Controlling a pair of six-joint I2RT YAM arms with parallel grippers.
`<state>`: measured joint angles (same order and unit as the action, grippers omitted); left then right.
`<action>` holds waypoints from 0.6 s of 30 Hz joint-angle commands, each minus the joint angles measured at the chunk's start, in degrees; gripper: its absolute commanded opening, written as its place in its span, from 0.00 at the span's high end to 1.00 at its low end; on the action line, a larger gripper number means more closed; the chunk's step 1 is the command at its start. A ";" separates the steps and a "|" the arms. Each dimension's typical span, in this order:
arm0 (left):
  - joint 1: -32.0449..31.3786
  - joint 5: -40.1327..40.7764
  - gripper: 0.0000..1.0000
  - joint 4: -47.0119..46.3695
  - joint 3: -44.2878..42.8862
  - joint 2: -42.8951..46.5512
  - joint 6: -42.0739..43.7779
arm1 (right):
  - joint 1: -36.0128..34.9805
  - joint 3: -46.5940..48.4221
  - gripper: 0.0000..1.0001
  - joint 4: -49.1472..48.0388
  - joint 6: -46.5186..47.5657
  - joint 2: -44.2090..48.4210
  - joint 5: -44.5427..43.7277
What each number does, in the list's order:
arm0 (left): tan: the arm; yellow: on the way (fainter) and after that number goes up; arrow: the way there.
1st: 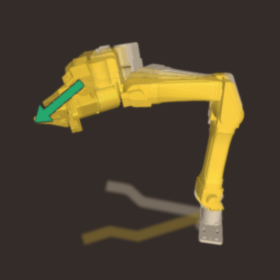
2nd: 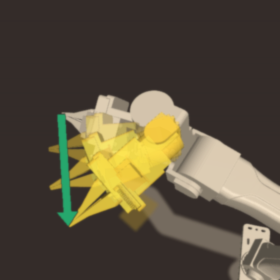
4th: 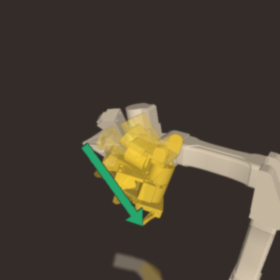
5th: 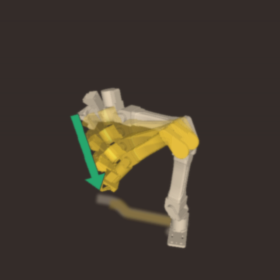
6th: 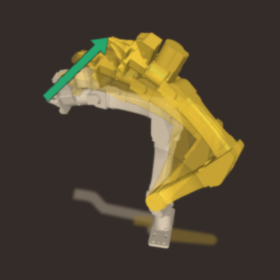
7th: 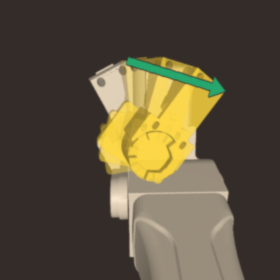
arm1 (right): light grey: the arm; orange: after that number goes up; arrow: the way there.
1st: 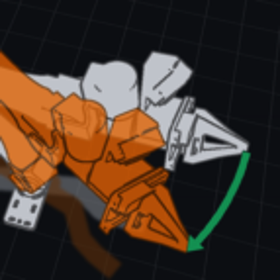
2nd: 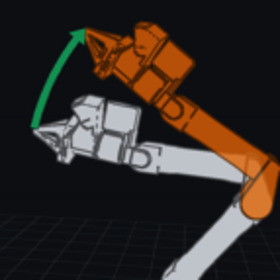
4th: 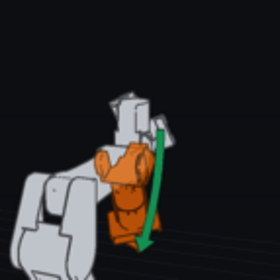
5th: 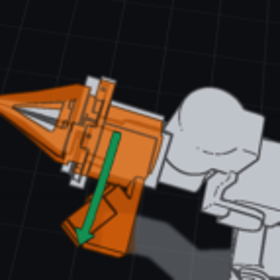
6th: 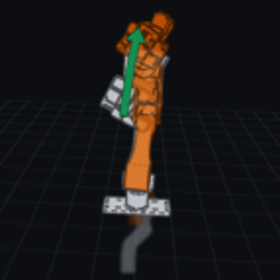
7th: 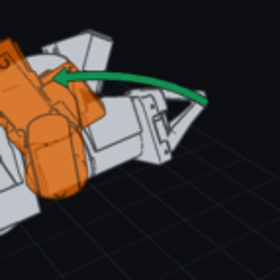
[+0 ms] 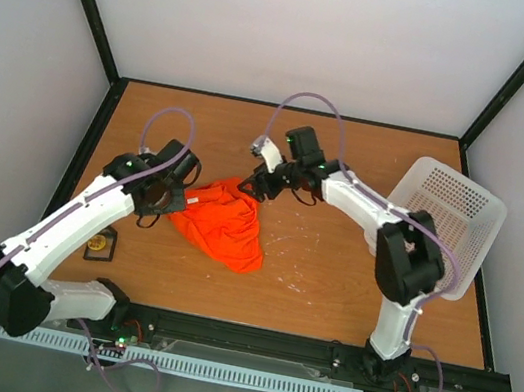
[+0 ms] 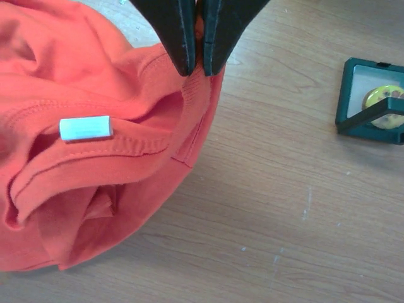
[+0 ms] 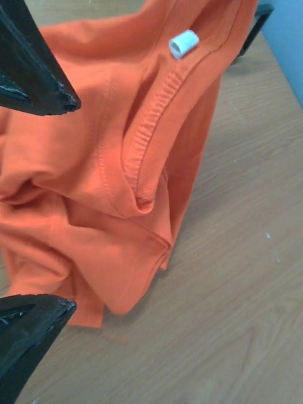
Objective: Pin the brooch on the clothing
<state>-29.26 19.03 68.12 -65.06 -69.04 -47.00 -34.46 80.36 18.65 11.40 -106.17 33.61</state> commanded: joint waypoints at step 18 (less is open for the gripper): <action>0.34 -1.45 0.99 -8.93 0.40 6.81 11.45 | -6.32 27.45 0.96 10.91 1.84 -24.55 6.34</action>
<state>-29.19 15.31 59.59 -59.77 -61.28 -38.39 -40.62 103.61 27.38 16.78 -131.81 39.75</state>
